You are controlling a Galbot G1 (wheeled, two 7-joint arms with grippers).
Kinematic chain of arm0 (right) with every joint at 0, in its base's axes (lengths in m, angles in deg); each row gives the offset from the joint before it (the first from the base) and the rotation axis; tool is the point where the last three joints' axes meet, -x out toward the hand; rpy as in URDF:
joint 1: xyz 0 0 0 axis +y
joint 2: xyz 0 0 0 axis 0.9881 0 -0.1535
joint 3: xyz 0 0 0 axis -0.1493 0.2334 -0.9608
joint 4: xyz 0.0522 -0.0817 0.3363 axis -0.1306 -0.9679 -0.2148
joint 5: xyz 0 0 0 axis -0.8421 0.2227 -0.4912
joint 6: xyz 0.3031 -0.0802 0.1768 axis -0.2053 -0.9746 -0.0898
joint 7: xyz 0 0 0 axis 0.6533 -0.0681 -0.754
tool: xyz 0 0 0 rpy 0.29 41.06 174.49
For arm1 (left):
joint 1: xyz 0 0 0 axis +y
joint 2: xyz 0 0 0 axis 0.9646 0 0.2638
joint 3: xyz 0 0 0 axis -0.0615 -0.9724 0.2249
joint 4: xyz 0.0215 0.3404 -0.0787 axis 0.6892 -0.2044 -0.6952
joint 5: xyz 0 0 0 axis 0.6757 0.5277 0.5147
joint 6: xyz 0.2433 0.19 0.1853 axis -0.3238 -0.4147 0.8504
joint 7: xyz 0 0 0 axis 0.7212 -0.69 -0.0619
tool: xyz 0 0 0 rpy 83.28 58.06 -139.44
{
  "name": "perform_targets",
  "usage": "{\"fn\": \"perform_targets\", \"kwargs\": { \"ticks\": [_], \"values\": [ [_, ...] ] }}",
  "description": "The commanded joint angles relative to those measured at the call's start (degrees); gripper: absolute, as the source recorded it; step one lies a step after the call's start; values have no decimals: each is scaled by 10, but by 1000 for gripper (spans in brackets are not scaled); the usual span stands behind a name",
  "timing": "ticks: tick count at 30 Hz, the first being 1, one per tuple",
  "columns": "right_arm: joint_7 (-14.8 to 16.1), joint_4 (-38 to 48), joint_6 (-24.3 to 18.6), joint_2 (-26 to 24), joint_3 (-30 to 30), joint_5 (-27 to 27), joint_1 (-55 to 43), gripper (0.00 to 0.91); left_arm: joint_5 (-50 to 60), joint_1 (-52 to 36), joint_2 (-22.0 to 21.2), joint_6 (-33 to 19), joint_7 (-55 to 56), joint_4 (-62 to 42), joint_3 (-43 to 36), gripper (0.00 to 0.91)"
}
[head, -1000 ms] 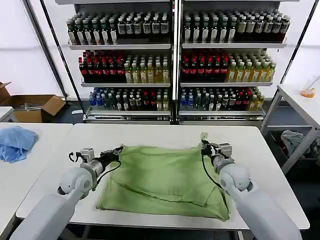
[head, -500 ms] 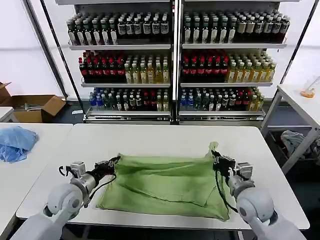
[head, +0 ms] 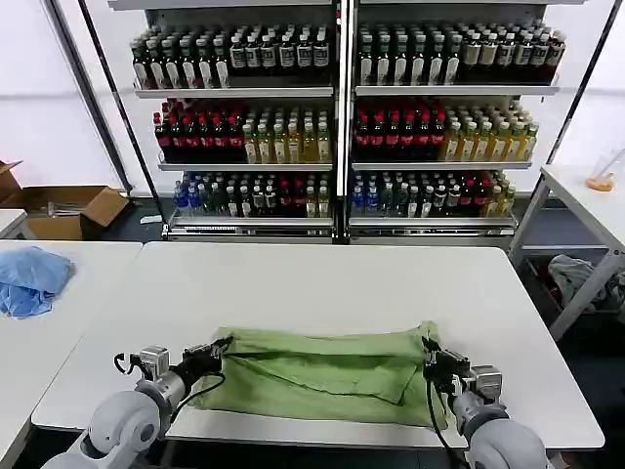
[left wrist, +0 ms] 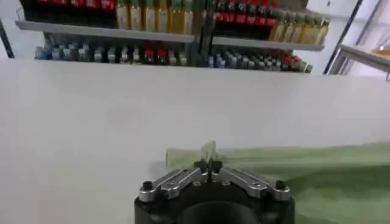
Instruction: Fold and organize the clothes.
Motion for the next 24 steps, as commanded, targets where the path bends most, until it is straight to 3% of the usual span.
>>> {"fn": "perform_targets", "kwargs": {
  "ticks": [1,6,15,24],
  "values": [
    [-4,-10,21,24,3,20,33,907,32,18,-7,12,0,-1,3,907],
    [11,-15,-6,26,9,86,40,907,79,27,-18,-11,11,15,7,907],
    [11,-56,-24,31,-14,105,91,907,198,68,-97,-61,132,43,41,907],
    [-1,-36,-32,36,-9,110,96,907,259,107,-175,-88,143,39,17,907]
  ]
}}
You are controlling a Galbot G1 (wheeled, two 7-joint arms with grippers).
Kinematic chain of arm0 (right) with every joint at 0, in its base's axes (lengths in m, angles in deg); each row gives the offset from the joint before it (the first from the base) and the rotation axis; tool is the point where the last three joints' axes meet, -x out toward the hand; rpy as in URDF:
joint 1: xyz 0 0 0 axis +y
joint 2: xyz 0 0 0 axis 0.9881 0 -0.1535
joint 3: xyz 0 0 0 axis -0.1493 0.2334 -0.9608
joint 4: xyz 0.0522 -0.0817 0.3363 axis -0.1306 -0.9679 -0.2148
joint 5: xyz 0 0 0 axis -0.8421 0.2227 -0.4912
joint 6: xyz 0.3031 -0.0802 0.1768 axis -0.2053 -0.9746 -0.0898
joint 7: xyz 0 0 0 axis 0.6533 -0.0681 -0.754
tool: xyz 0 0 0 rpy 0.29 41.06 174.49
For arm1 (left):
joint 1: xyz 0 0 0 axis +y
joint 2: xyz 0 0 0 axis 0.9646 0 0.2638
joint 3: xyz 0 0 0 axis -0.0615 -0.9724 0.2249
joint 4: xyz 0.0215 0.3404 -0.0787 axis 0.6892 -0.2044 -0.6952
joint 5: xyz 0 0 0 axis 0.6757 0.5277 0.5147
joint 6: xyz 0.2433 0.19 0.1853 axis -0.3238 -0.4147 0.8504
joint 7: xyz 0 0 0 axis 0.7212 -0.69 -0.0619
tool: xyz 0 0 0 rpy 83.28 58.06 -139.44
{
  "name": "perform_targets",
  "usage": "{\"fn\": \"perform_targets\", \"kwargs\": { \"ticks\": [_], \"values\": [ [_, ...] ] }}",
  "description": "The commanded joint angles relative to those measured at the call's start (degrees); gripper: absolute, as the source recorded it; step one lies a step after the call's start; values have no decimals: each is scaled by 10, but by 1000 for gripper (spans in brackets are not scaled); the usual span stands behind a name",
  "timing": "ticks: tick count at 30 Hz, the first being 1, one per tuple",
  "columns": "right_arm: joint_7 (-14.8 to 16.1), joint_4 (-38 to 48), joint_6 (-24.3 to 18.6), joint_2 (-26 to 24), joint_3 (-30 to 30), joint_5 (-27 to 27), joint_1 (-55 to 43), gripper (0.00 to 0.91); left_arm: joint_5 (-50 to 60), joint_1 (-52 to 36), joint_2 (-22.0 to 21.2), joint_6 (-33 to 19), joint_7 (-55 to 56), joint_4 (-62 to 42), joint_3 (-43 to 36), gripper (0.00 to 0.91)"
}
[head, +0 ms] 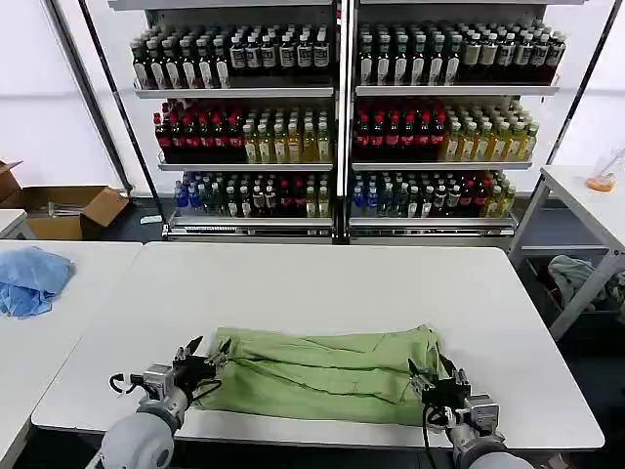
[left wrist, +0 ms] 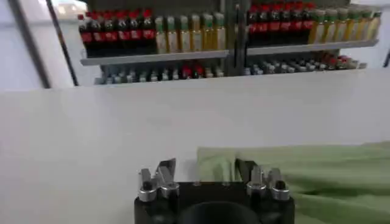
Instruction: Fold and organize the clothes.
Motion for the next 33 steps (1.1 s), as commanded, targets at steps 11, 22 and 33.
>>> {"fn": "perform_targets", "kwargs": {
  "ticks": [11,22,33],
  "values": [
    [-16,-4,-6,16,-6,-17,26,907,74,53,-95,-62,46,-16,-12,191],
    [-20,-15,-5,26,-15,-18,38,907,30,59,-95,-70,40,-13,0,40],
    [-20,-31,-5,23,-26,-19,38,907,-92,56,-51,-73,21,8,111,40]
  ]
}}
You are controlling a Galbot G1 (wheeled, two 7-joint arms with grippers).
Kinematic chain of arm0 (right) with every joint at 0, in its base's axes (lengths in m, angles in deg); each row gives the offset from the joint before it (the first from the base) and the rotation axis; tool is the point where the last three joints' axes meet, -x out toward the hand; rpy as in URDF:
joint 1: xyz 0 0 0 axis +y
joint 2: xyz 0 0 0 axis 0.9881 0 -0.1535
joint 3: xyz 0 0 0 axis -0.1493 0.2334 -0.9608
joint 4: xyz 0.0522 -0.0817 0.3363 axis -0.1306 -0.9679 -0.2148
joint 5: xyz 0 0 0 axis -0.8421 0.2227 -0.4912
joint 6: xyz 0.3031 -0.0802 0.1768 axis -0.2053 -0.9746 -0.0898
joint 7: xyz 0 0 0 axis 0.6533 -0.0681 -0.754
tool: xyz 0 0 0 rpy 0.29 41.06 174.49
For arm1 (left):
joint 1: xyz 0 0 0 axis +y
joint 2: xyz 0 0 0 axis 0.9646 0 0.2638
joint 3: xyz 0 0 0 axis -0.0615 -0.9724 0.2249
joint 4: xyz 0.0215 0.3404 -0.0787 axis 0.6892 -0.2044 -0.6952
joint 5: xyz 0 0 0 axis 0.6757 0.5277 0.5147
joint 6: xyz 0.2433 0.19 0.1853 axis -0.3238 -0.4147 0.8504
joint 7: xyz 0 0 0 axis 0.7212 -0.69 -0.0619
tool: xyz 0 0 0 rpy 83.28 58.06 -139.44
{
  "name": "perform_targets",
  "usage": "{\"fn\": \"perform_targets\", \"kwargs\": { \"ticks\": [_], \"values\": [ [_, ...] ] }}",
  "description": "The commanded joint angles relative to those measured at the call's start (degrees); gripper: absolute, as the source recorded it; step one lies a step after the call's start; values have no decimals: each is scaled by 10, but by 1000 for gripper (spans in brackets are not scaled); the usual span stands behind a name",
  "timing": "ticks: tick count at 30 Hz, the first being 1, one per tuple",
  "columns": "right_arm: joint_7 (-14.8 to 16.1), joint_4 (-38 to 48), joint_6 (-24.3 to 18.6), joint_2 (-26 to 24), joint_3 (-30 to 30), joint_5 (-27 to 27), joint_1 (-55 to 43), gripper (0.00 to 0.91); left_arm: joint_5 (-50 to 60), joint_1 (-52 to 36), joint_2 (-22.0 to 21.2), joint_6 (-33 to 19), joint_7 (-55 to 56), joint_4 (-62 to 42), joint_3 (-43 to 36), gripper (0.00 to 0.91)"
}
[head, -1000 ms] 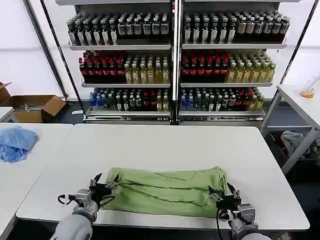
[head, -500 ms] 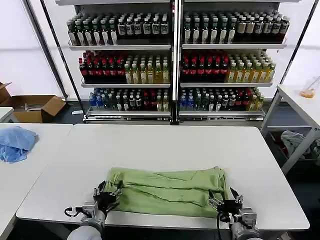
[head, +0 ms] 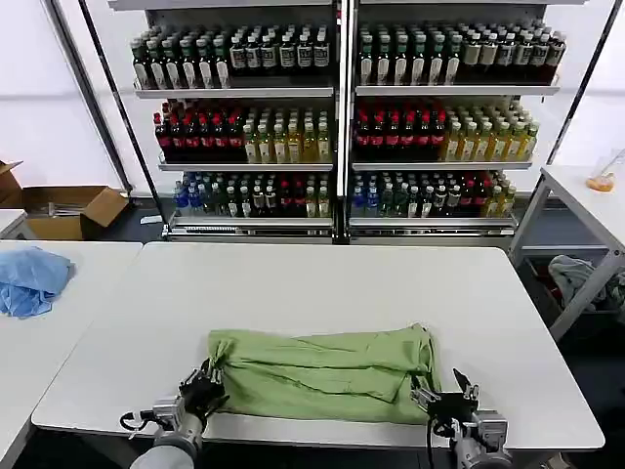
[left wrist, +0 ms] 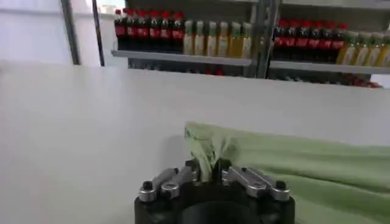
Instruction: Fold and organize the clothes.
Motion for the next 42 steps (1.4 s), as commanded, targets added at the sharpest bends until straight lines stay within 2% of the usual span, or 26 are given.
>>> {"fn": "perform_targets", "kwargs": {
  "ticks": [1,6,11,16,20,25,31,42],
  "values": [
    [1,-7,-1,-1,-4,-3,1,907,-103,2,43,-2,-9,15,110,40],
    [2,-7,-2,-5,-2,-6,-7,907,-145,16,110,6,-9,22,213,40],
    [4,-2,-4,-4,4,-8,-17,907,-154,32,150,33,-2,24,313,40],
    [5,0,-5,-10,12,-8,-20,907,-226,27,178,48,1,52,348,40],
    [6,1,-6,-14,14,-8,-22,907,-330,10,165,63,-2,122,297,40],
    [6,9,-8,-12,22,-5,-24,907,-369,-11,120,69,-11,172,168,40],
    [8,12,-9,-10,31,-2,-26,907,-376,-26,73,65,-10,159,56,40],
    [9,19,-10,-12,31,-4,-34,907,-361,-89,17,61,-7,87,-64,40]
  ]
}}
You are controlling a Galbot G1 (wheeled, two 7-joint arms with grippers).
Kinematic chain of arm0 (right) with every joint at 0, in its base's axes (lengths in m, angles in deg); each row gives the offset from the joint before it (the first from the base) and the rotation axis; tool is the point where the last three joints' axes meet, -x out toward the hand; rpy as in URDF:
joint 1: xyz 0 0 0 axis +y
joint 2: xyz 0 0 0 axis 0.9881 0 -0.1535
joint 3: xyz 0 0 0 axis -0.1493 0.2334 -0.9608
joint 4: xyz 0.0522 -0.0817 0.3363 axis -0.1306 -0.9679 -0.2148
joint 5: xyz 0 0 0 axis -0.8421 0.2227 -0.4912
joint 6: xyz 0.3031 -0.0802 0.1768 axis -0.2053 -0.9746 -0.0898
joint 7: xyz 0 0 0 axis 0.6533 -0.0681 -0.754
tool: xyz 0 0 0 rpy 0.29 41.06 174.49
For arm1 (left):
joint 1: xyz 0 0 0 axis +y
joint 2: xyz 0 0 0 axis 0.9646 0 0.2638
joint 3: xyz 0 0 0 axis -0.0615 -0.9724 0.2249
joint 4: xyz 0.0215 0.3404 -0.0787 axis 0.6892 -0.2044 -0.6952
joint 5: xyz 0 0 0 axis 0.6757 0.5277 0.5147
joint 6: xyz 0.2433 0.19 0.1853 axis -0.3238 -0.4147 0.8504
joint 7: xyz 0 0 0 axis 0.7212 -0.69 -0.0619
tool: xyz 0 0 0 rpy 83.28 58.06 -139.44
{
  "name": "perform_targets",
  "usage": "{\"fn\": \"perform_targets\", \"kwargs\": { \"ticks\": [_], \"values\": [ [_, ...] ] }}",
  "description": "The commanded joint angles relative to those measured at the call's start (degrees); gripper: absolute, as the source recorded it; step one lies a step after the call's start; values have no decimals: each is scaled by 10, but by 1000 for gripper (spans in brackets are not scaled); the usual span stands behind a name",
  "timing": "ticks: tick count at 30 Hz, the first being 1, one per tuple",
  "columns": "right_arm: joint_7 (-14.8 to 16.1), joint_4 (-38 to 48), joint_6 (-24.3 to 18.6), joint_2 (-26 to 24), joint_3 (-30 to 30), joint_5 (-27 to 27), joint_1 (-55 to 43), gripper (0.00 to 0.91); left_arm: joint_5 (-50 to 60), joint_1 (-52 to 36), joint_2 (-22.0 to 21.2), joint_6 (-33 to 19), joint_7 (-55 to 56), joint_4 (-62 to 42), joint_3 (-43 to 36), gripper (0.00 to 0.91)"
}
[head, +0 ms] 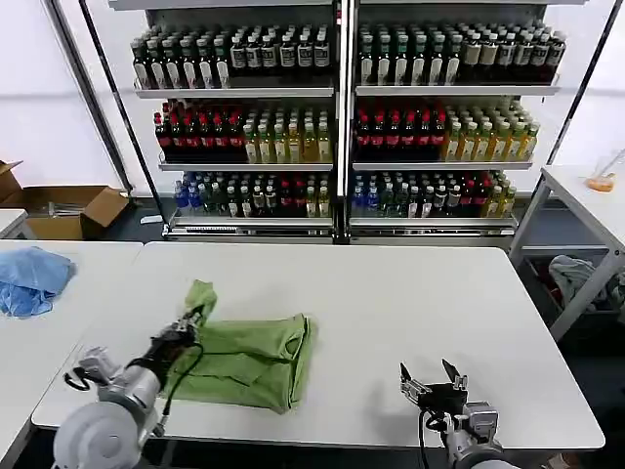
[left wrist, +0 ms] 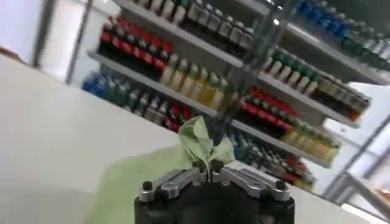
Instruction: Fold and organize the clothes.
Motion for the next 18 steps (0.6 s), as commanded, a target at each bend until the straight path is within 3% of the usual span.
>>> {"fn": "perform_targets", "kwargs": {
  "ticks": [1,4,5,6,12,18],
  "values": [
    [0,2,0,-3,1,0,-2,907,-19,-57,-60,4,0,-45,-160,40],
    [1,3,-1,-5,-2,-2,-3,907,10,-73,-73,11,-8,-76,-179,50],
    [1,3,-1,-5,-3,-2,-3,907,25,-78,-75,16,-13,-85,-182,685],
    [1,3,-1,-5,-3,-3,-3,907,32,-79,-76,19,-14,-88,-183,907],
    [2,4,-3,-6,-3,-2,2,907,46,-69,-63,30,-38,-46,-170,907],
    [3,6,-4,-3,3,0,-1,907,20,-46,-39,29,-39,12,-108,907]
  ]
}}
